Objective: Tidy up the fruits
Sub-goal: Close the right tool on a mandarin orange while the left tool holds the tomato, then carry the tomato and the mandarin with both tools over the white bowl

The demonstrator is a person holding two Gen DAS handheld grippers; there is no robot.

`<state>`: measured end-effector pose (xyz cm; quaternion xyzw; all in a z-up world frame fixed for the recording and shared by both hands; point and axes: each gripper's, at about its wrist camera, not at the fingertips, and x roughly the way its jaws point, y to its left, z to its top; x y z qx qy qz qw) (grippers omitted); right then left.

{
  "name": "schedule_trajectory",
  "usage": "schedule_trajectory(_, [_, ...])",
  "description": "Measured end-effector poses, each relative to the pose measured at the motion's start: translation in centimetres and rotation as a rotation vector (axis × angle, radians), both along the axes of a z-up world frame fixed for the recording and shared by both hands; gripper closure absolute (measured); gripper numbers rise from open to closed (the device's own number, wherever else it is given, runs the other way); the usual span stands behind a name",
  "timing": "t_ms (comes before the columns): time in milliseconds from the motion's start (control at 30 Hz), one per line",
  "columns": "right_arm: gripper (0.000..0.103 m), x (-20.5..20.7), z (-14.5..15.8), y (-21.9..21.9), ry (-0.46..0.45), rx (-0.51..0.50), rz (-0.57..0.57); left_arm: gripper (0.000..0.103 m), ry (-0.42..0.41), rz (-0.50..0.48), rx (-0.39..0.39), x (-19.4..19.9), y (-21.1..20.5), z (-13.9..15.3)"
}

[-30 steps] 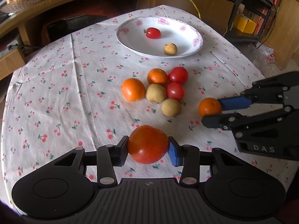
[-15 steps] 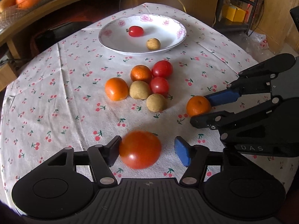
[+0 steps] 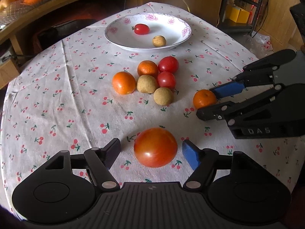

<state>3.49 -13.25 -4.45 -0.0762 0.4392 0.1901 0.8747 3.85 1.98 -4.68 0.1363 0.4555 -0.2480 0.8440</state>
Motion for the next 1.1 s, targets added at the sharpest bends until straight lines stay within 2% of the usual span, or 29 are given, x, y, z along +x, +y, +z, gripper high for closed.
schedule_trajectory(133, [0.067, 0.0, 0.0, 0.3, -0.006, -0.013, 0.002, 0.032, -0.009, 0.009, -0.008, -0.1, -0.2, 0.1])
schedule_trajectory(200, [0.068, 0.1, 0.0, 0.4, -0.007, -0.019, 0.002, 0.041, -0.003, 0.002, -0.014, -0.2, -0.3, 0.2])
schedule_trajectory(300, [0.071, 0.1, 0.0, 0.4, -0.004, -0.015, 0.002, 0.050, -0.001, 0.004, -0.006, -0.5, -0.7, 0.5])
schedule_trajectory(633, [0.071, 0.2, 0.5, -0.1, -0.013, -0.014, -0.030, 0.051, 0.018, 0.036, -0.010, 0.4, -1.0, 0.8])
schedule_trajectory(1100, [0.071, 0.2, 1.5, -0.7, -0.037, 0.019, -0.065, 0.051, 0.006, 0.051, -0.056, 2.1, -2.0, 1.9])
